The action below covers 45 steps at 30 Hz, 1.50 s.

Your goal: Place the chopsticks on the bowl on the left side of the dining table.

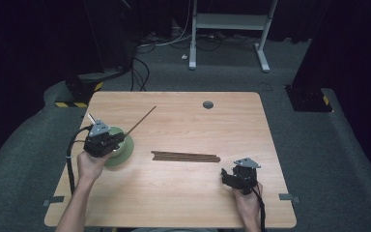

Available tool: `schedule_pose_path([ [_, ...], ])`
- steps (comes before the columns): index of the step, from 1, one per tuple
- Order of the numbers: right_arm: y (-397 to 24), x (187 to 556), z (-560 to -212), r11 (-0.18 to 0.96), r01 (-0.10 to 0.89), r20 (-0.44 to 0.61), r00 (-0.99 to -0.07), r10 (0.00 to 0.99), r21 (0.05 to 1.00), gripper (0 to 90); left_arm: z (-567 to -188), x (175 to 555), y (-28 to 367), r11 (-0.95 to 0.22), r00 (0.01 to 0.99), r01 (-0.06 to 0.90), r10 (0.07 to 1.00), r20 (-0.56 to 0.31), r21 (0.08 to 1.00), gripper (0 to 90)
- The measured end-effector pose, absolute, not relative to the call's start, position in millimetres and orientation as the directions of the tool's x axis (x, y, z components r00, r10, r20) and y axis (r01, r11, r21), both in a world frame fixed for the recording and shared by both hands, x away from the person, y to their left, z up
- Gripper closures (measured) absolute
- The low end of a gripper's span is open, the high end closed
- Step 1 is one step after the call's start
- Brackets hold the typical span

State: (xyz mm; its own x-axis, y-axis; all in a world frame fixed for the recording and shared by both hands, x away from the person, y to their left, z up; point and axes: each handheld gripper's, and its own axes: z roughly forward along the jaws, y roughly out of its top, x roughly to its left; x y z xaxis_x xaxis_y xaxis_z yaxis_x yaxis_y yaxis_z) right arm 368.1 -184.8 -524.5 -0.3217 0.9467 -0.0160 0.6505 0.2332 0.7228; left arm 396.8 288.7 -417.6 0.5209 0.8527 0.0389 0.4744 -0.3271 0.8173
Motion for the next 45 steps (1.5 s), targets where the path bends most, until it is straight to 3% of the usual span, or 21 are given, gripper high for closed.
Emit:
schedule_pose_path([
  [45, -184.9, 368.2, -524.5, 0.236, 0.649, -0.018, -0.324, 0.946, 0.723, 23.8, -429.4, 385.1, 336.7, -0.347, 0.429, 0.532, 0.897, 0.108, 0.773, 84.3],
])
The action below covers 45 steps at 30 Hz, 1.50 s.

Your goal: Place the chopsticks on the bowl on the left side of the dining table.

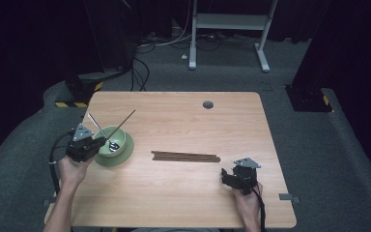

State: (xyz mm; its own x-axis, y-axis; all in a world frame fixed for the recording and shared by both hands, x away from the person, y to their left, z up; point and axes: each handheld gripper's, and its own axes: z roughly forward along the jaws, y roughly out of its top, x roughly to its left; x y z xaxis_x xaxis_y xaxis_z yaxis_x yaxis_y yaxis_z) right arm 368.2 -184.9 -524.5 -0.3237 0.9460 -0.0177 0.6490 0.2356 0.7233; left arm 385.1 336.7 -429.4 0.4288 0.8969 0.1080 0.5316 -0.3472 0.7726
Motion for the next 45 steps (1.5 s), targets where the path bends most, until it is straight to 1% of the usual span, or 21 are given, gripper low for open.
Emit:
schedule_pose_path([
  [6, -185.0, 368.3, -524.5, 0.237, 0.648, -0.019, -0.325, 0.946, 0.724, 23.8, -434.0, 386.0, 342.4, -0.339, 0.419, 0.545, 0.902, 0.101, 0.767, 84.3],
  [7, -184.9, 368.2, -524.5, 0.236, 0.649, -0.018, -0.324, 0.946, 0.724, 23.9, -437.1, 386.2, 342.3, -0.298, 0.399, 0.548, 0.914, 0.07, 0.782, 84.3],
  [8, -184.9, 368.2, -524.5, 0.236, 0.649, -0.018, -0.324, 0.946, 0.723, 23.9, -436.3, 386.5, 345.8, -0.331, 0.415, 0.55, 0.905, 0.094, 0.767, 84.4],
  [9, -185.0, 368.2, -524.5, 0.236, 0.649, -0.018, -0.324, 0.946, 0.724, 23.8, -438.0, 386.4, 344.7, -0.295, 0.396, 0.55, 0.916, 0.067, 0.782, 84.3],
  [10, -185.0, 368.2, -524.5, 0.237, 0.648, -0.019, -0.324, 0.946, 0.724, 23.8, -437.1, 386.6, 348.0, -0.322, 0.41, 0.553, 0.908, 0.086, 0.769, 84.3],
  [32, -184.7, 368.0, -524.5, 0.233, 0.651, -0.016, -0.321, 0.947, 0.723, 23.9, -451.0, 397.5, 363.4, -0.293, 0.375, 0.595, 0.925, 0.064, 0.748, 84.2],
  [45, -184.7, 367.9, -524.5, 0.232, 0.651, -0.016, -0.32, 0.947, 0.723, 23.9, -452.8, 400.4, 367.2, -0.306, 0.378, 0.602, 0.923, 0.074, 0.737, 83.9],
])
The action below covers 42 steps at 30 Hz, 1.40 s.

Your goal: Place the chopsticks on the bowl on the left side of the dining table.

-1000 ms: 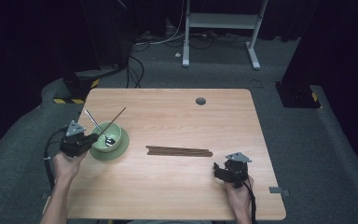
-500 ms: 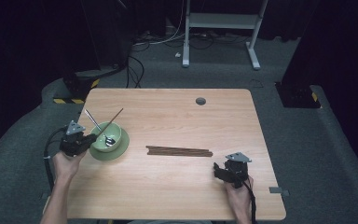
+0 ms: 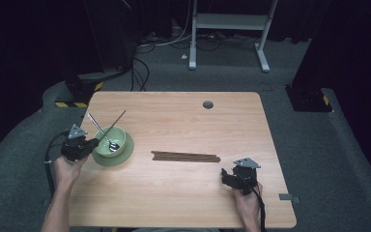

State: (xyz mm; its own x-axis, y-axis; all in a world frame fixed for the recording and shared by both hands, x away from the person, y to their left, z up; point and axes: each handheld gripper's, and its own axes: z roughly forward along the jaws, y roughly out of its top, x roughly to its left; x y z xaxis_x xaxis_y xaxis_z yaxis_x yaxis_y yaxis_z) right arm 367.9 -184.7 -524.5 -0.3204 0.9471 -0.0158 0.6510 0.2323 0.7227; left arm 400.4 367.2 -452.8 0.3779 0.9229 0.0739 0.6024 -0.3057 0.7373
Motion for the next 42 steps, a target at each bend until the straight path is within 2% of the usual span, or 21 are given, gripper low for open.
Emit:
schedule_pose_path([
  [8, -184.6, 367.9, -524.5, 0.233, 0.651, -0.016, -0.32, 0.947, 0.723, 24.0, -451.9, 403.6, 368.3, -0.303, 0.382, 0.609, 0.922, 0.063, 0.733, 81.2],
  [13, -184.6, 367.9, -524.5, 0.233, 0.651, -0.017, -0.32, 0.947, 0.723, 24.0, -450.1, 403.9, 364.8, -0.296, 0.381, 0.609, 0.923, 0.056, 0.736, 72.4],
  [18, -184.6, 367.9, -524.5, 0.233, 0.651, -0.016, -0.32, 0.947, 0.723, 24.0, -447.7, 404.4, 361.0, -0.286, 0.36, 0.615, 0.931, 0.061, 0.735, 55.0],
  [23, -184.6, 367.8, -524.5, 0.233, 0.651, -0.016, -0.32, 0.947, 0.723, 24.0, -445.9, 403.2, 357.7, -0.272, 0.347, 0.61, 0.936, 0.058, 0.744, 47.5],
  [29, -184.6, 367.8, -524.5, 0.233, 0.651, -0.017, -0.321, 0.947, 0.723, 24.0, -444.8, 403.1, 353.7, -0.26, 0.33, 0.619, 0.942, 0.055, 0.741, 41.8],
  [36, -184.6, 367.8, -524.4, 0.233, 0.651, -0.017, -0.321, 0.947, 0.723, 24.0, -441.0, 402.2, 349.7, -0.23, 0.322, 0.62, 0.946, 0.024, 0.75, 39.8],
  [42, -184.6, 367.8, -524.4, 0.233, 0.651, -0.017, -0.321, 0.947, 0.723, 24.1, -440.3, 402.0, 344.2, -0.238, 0.327, 0.609, 0.944, 0.034, 0.756, 39.1],
])
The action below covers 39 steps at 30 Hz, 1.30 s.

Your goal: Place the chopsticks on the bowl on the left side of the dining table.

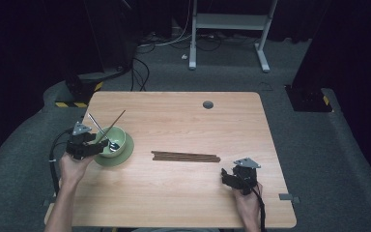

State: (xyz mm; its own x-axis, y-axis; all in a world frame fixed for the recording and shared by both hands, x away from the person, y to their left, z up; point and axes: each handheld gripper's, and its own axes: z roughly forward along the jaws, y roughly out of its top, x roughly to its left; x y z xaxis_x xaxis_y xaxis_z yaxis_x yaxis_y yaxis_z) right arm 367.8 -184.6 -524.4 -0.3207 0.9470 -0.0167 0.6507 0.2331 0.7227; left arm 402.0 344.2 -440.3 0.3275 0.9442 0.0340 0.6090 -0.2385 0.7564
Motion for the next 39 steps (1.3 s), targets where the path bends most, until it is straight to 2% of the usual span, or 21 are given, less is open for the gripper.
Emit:
schedule_pose_path([
  [25, -184.6, 367.8, -524.4, 0.233, 0.651, -0.016, -0.32, 0.947, 0.723, 24.1, -436.6, 401.1, 325.9, -0.193, 0.327, 0.593, 0.945, -0.015, 0.781, 34.4],
  [34, -184.6, 367.8, -524.5, 0.233, 0.651, -0.017, -0.321, 0.947, 0.723, 24.1, -438.5, 400.6, 321.3, -0.149, 0.338, 0.594, 0.938, -0.077, 0.791, 33.8],
  [39, -184.6, 367.8, -524.5, 0.233, 0.651, -0.017, -0.321, 0.947, 0.723, 24.1, -438.7, 399.9, 316.7, -0.152, 0.351, 0.589, 0.933, -0.083, 0.793, 33.7],
])
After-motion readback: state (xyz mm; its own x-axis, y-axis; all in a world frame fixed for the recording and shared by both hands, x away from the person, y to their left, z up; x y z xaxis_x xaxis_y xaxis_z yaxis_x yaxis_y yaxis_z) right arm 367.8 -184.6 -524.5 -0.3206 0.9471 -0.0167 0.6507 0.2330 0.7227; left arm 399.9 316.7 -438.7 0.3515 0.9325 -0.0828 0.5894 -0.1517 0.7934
